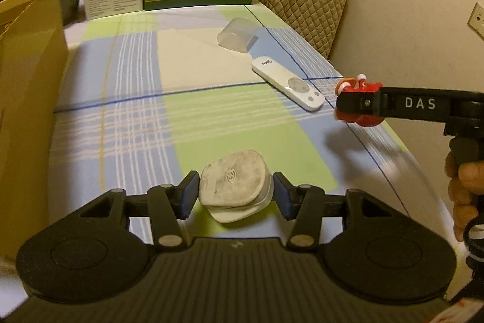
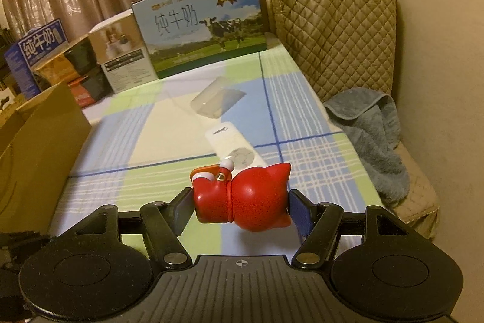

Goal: Organize rigid objects
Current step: 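Carry the beige pads and red figure over the cardboard box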

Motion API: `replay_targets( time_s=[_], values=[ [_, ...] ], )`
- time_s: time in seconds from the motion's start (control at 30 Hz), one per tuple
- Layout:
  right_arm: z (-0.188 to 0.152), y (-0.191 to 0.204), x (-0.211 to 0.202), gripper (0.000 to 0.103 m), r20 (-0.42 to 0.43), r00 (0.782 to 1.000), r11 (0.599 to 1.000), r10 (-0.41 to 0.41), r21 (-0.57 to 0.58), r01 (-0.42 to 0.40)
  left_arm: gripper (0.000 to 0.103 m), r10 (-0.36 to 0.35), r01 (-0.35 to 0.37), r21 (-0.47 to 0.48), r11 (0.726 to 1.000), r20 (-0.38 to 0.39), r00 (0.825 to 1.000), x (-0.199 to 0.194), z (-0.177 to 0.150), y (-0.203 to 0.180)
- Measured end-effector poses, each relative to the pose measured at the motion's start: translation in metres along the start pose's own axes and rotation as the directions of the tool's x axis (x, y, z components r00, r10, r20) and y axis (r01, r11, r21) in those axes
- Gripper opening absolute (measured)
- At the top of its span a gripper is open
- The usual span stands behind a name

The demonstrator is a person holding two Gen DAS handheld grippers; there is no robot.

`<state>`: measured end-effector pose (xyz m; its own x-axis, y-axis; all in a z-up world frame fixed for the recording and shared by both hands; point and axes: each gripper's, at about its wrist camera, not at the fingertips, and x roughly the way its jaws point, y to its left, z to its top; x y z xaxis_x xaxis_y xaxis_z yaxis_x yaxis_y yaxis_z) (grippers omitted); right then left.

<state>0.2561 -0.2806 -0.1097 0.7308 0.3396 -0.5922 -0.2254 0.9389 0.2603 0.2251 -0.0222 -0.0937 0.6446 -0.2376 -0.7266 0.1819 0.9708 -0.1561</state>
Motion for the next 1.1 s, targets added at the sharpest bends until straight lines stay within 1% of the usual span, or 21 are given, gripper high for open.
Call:
replay_targets(
  time_s=[0.13, 0.27, 0.4, 0.5, 0.63, 0.83, 0.97, 1.1],
  values=[
    [-0.006, 0.006, -0.008, 0.064, -0.002, 1.0, 1.0, 0.016, 0.009, -0.016, 0.047, 0.0, 0.0, 0.003, 1.0, 0.011, 1.0, -0.012, -0.006, -0.001],
    [-0.011, 0.013, -0.013, 0.064, -0.005, 1.0, 1.0, 0.025, 0.006, -0.025, 0.047, 0.014, -0.014, -0.005, 1.0, 0.0, 1.0, -0.013, -0.011, 0.001],
    [-0.017, 0.019, -0.018, 0.064, -0.01, 1.0, 1.0, 0.017, -0.025, -0.017, 0.047, 0.02, -0.02, -0.01, 1.0, 0.005, 1.0, -0.016, -0.012, 0.001],
    [-0.023, 0.022, -0.022, 0.064, -0.014, 1.0, 1.0, 0.017, -0.023, -0.018, 0.047, 0.022, -0.021, -0.022, 1.0, 0.024, 0.999, -0.021, -0.012, 0.002],
    [-0.026, 0.032, -0.031, 0.064, 0.004, 1.0, 0.999, 0.006, -0.046, -0.006, 0.047, 0.031, -0.03, -0.029, 0.999, 0.035, 0.999, -0.03, -0.011, 0.0],
    [-0.03, 0.041, -0.067, 0.064, 0.049, 0.999, 1.0, 0.011, -0.017, -0.01, 0.047, 0.059, -0.056, -0.024, 0.998, 0.111, 0.992, -0.07, -0.009, -0.007],
    [-0.039, 0.055, -0.093, 0.064, 0.059, 0.998, 0.999, 0.008, -0.044, -0.005, 0.047, 0.073, -0.067, -0.051, 0.996, 0.129, 0.989, -0.097, -0.014, -0.007],
    [-0.047, 0.066, -0.119, 0.064, 0.07, 0.997, 0.999, 0.014, -0.04, -0.011, 0.047, 0.077, -0.071, -0.049, 0.996, 0.147, 0.986, -0.125, -0.022, -0.012]
  ],
)
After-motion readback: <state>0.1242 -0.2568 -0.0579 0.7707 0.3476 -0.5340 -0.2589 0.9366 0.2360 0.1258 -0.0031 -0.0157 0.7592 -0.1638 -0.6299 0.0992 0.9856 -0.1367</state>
